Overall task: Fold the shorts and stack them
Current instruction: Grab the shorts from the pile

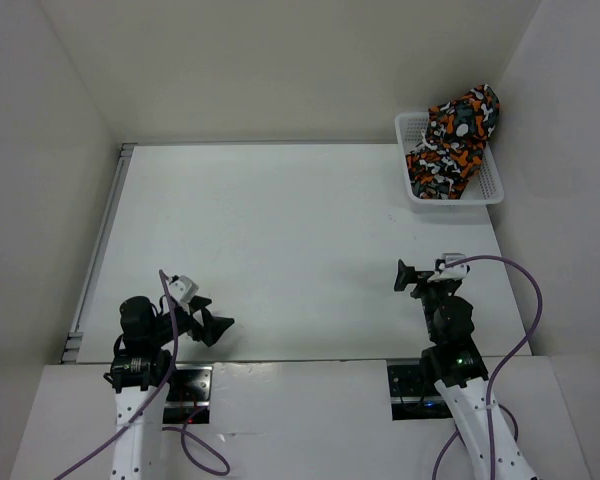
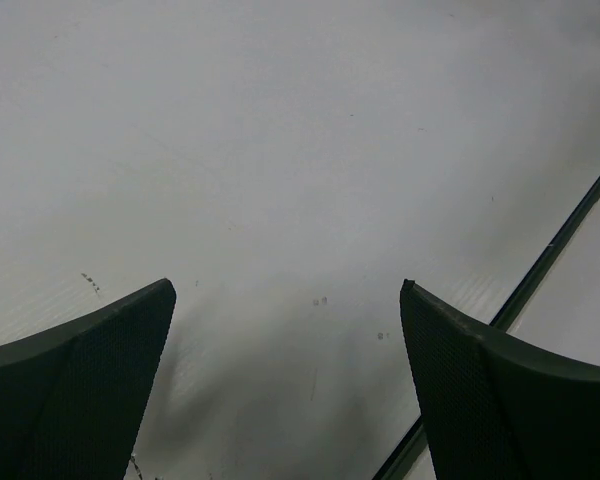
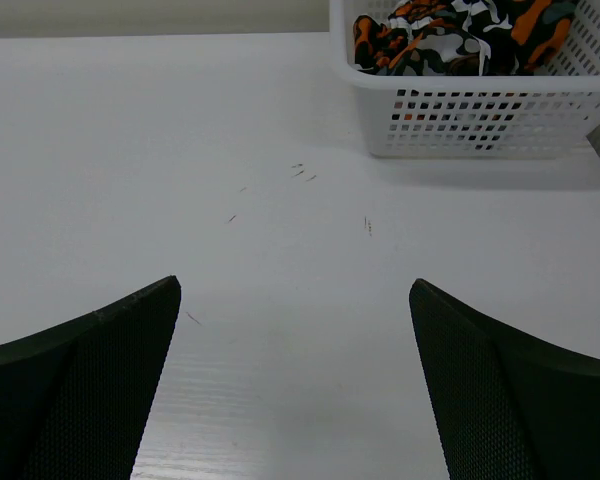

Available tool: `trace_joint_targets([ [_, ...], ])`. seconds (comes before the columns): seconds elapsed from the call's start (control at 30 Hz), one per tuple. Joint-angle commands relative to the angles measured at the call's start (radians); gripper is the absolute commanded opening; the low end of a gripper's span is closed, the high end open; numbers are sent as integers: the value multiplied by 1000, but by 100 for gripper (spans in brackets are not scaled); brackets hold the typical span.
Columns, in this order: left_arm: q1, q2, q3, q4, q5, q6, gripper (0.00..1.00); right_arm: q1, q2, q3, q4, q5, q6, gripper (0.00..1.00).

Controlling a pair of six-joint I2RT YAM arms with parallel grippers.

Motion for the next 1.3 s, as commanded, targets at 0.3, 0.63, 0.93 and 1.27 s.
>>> trace_joint_targets([
  [0.3,-3,-18,0,84,162,4,100,-5,-8,17,93,-456,-512,99],
  [0.63,-70,223,143,758,-209,4,100,-5,13,24,416,-796,-1255,100],
  [0.93,-152,1282,1089,343,-514,4,100,24,899,861,303,-385,-987,99],
  [1.27,-196,1603,1359,79,-452,4,100,-132,1771,1701,-191,90,-170,97],
])
